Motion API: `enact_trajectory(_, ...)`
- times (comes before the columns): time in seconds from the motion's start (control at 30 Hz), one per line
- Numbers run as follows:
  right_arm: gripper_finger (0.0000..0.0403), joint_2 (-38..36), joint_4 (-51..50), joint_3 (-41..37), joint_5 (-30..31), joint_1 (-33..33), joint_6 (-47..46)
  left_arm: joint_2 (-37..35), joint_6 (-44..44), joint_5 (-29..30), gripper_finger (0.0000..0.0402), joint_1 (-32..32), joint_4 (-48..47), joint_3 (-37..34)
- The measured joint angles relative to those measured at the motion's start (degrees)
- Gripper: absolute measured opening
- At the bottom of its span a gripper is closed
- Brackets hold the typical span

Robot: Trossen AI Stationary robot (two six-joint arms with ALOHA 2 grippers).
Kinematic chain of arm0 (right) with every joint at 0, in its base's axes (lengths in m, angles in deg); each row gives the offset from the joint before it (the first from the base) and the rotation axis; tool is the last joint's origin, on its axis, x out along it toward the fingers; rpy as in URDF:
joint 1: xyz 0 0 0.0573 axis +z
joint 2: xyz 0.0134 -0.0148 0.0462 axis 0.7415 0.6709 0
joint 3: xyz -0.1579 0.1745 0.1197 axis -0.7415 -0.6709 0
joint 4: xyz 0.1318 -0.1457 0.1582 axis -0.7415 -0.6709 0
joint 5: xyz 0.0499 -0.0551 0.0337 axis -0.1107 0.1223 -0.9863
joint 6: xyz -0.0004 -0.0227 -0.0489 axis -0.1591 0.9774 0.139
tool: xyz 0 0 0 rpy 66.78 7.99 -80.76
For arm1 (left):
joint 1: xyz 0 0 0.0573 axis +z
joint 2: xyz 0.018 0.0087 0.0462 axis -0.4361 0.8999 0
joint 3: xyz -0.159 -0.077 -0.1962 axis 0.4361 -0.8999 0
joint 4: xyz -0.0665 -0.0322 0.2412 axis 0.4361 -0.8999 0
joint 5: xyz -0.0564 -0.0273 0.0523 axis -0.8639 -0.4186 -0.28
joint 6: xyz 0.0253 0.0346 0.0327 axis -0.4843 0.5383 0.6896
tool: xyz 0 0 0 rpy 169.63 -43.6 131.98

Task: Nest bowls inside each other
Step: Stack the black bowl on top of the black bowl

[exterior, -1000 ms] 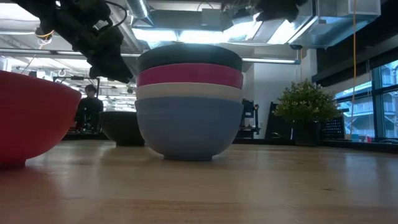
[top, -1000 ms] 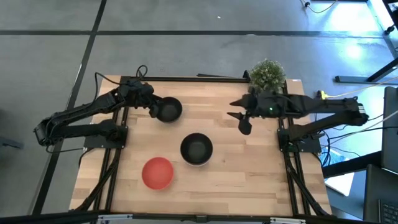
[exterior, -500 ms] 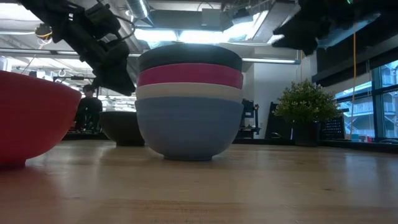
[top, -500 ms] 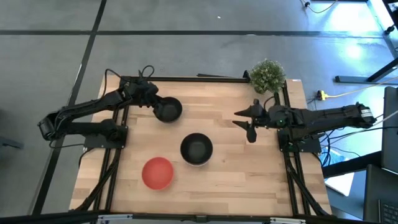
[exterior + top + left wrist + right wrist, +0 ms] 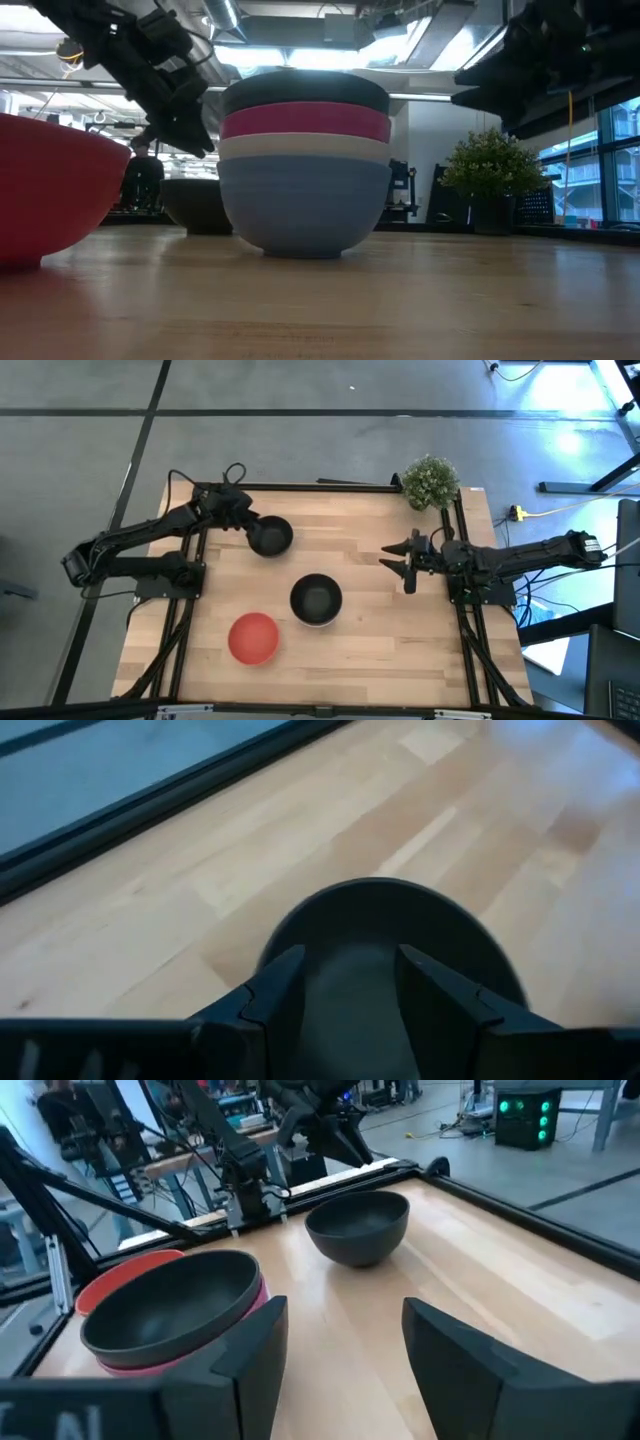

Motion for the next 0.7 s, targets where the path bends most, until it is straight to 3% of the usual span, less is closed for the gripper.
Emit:
enact_trajectory(0.3,0.0200,0.0,7.3,-0.2,0.0,0.0,-1.2,0.0,-4.3,-0.4,0.0149,2.1,-0.6,0.0)
enact_trajectory(0.7,0.0200,0.1,1.6,4.7,0.0,0.0,0.3,6.4,-1.1,-0.1,0.0149,2.1,-2.5,0.0)
